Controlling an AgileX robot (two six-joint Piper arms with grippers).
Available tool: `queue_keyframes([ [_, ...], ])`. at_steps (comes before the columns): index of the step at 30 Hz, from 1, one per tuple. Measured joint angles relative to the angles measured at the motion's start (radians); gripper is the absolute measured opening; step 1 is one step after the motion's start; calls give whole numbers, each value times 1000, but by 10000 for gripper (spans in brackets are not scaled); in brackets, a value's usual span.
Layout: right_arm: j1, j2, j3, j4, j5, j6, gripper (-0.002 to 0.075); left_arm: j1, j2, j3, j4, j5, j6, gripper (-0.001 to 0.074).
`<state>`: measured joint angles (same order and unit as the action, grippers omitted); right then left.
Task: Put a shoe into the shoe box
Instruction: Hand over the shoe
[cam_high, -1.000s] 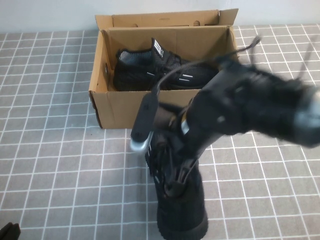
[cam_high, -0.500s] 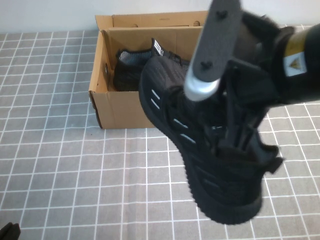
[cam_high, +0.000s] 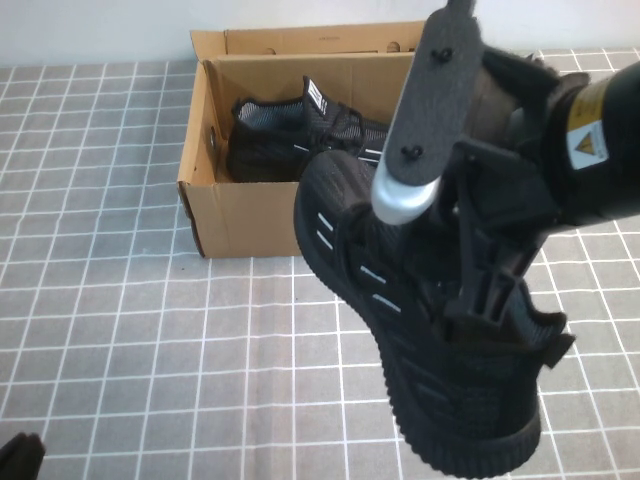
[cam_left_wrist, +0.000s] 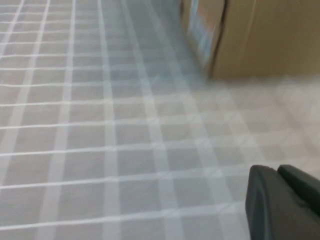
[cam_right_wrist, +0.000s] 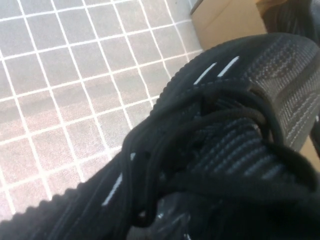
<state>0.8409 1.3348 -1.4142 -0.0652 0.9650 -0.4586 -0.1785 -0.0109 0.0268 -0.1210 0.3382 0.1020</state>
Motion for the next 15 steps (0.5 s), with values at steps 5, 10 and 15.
queue_keyframes([
  [5, 0, 24, 0, 29, 2, 4, 1, 0, 0, 0, -341, -130, -76, -1],
  [10, 0, 35, 0, 50, 2, 4, 1, 0, 0, 0, -478, -255, -76, -1],
  [15, 0, 42, 0, 50, -7, 4, 1, 0, 51, -117, -475, -118, -70, -1],
])
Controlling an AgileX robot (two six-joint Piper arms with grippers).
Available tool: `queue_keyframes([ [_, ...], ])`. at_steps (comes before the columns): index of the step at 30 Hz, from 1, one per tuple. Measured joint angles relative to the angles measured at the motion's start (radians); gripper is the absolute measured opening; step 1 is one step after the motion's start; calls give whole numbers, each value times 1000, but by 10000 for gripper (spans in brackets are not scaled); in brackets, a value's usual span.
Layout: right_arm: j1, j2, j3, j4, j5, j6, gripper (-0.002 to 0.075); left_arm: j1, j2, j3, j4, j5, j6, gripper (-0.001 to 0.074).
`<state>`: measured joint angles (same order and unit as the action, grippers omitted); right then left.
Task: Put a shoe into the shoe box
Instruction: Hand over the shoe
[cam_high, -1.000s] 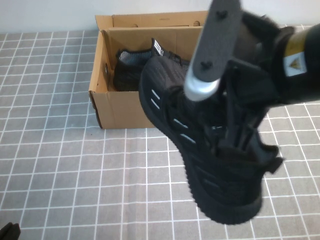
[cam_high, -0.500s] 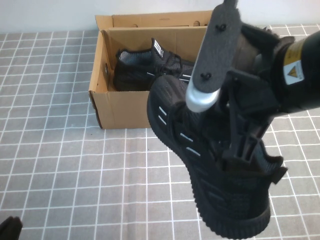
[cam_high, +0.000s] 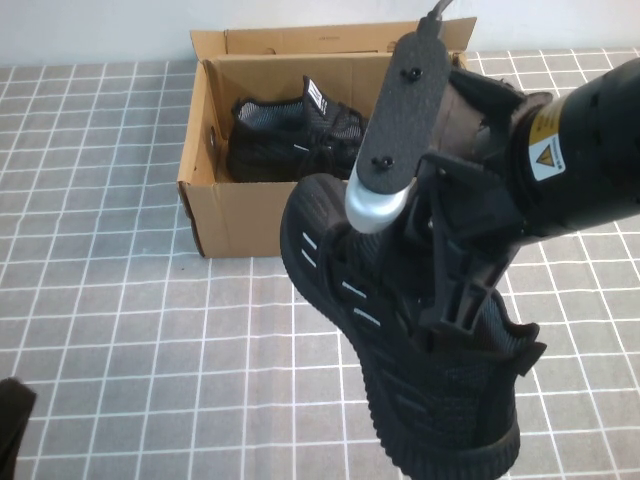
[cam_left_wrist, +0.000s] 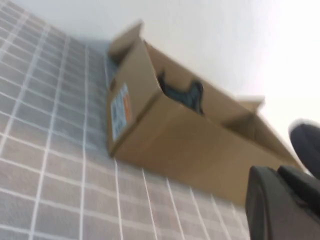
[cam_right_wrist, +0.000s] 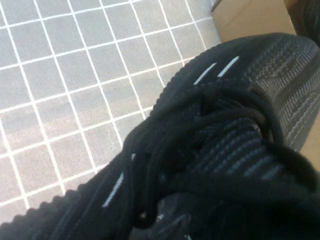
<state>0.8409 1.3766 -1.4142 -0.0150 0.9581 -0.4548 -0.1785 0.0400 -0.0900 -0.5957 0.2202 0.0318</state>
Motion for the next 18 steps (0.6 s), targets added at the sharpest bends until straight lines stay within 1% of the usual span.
queue_keyframes([
  [4, 0, 12, 0, -11, -12, 2, 1, 0, 189, -170, 62, 156, 30, -1],
  [8, 0, 22, 0, -17, -18, 4, 1, 0, 428, -343, 63, 303, 179, -1],
  [12, -7, 24, 0, -21, -34, 12, 1, 0, 663, -506, -9, 419, 401, -1],
  [18, -106, 24, 0, -10, -52, 19, 1, 0, 928, -722, -162, 583, 676, -1],
])
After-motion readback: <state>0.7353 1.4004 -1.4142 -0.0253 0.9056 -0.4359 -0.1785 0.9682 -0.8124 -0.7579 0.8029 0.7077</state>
